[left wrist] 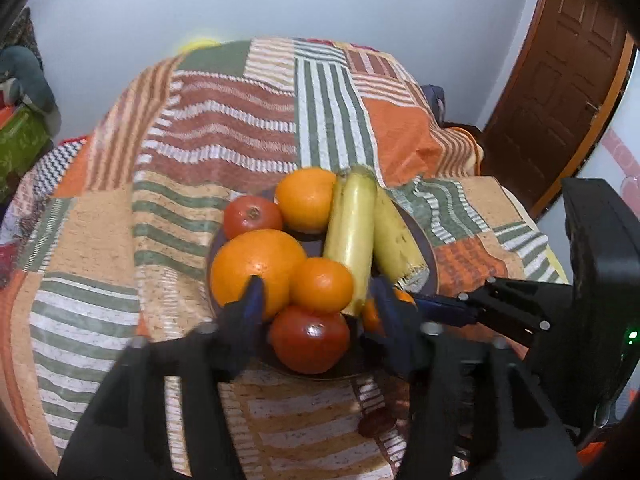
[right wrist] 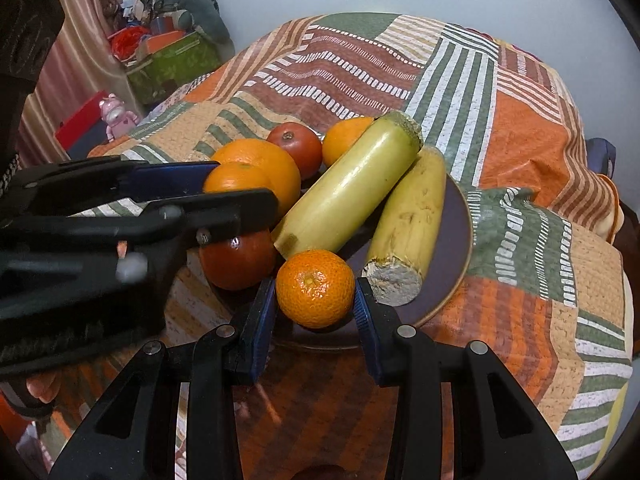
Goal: Organize fruits
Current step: 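Carry both mandarins onto the purple plate and open both grippers, then grasp a dark-red oval fruit with the left gripper while the right gripper grasps another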
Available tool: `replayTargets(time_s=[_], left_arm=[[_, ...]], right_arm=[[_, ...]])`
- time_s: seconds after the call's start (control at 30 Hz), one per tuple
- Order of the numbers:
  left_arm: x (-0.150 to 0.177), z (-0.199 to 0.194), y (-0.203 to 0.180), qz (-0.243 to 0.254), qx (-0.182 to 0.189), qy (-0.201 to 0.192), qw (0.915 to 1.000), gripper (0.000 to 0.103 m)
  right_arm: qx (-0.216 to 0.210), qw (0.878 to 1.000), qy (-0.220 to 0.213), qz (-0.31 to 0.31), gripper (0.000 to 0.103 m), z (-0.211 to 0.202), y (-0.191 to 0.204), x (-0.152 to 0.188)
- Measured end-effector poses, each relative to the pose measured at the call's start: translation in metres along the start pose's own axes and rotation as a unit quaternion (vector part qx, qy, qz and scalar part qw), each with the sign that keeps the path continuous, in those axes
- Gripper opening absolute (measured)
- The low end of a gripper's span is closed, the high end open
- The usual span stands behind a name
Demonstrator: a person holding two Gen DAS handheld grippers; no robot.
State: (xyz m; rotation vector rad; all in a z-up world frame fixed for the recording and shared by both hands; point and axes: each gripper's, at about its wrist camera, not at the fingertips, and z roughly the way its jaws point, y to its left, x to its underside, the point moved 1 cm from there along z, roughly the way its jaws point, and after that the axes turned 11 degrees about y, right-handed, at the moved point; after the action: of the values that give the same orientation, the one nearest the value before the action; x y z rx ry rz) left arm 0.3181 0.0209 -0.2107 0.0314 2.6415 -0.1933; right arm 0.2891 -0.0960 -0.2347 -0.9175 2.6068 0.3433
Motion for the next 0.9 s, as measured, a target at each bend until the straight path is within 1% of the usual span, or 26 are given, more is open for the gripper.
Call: replayTargets(time_s=[0.1, 0.13, 0.23, 0.43, 0.5, 0.6, 0.73, 0.9], left_arm=[[0.0, -0.007, 0.001, 0.001, -0.01, -0.01, 0.9999, 0.061], [0.001, -0.01, 0.003, -0.003, -0.008, -0.012, 0.9999, 0.06], [0.005, -0.019, 0.007, -0.008, -0.01, -0.015, 0.9998, 0.061], [0.018, -0.036, 0.008, -0.002, -0.02, -0.015, 0.9997, 0.061], [0.024, -0.039, 0.006, 0.004, -0.021, -0.011, 0.9997, 0.061], [0.035, -0.044, 0.004, 0.009, -0.025, -0.005, 0.9996, 0.061], [0.049, -0.046, 0.002, 0.011, -0.019, 0.01, 0.9997, 0.061], [0.067, -0.036, -0.006, 0.02, -0.015, 0.039, 0.9989, 0.061]], right_arm=[[0.001, 1.0, 0.009, 0.011, 0.037, 0.001, -0.003, 0.0], [-0.001, 1.0, 0.008, 0.017, 0.043, 0.0, -0.005, 0.001], [-0.003, 1.0, -0.005, 0.027, 0.049, -0.009, -0.009, 0.004], [0.006, 0.999, -0.023, 0.035, 0.05, -0.032, -0.011, 0.011], [0.008, 0.999, -0.03, 0.038, 0.05, -0.042, -0.011, 0.015], [0.012, 0.998, -0.039, 0.043, 0.056, -0.055, -0.011, 0.022], [0.023, 0.998, -0.044, 0.039, 0.057, -0.067, -0.008, 0.035], [0.033, 0.998, -0.045, 0.033, 0.057, -0.071, -0.001, 0.052]])
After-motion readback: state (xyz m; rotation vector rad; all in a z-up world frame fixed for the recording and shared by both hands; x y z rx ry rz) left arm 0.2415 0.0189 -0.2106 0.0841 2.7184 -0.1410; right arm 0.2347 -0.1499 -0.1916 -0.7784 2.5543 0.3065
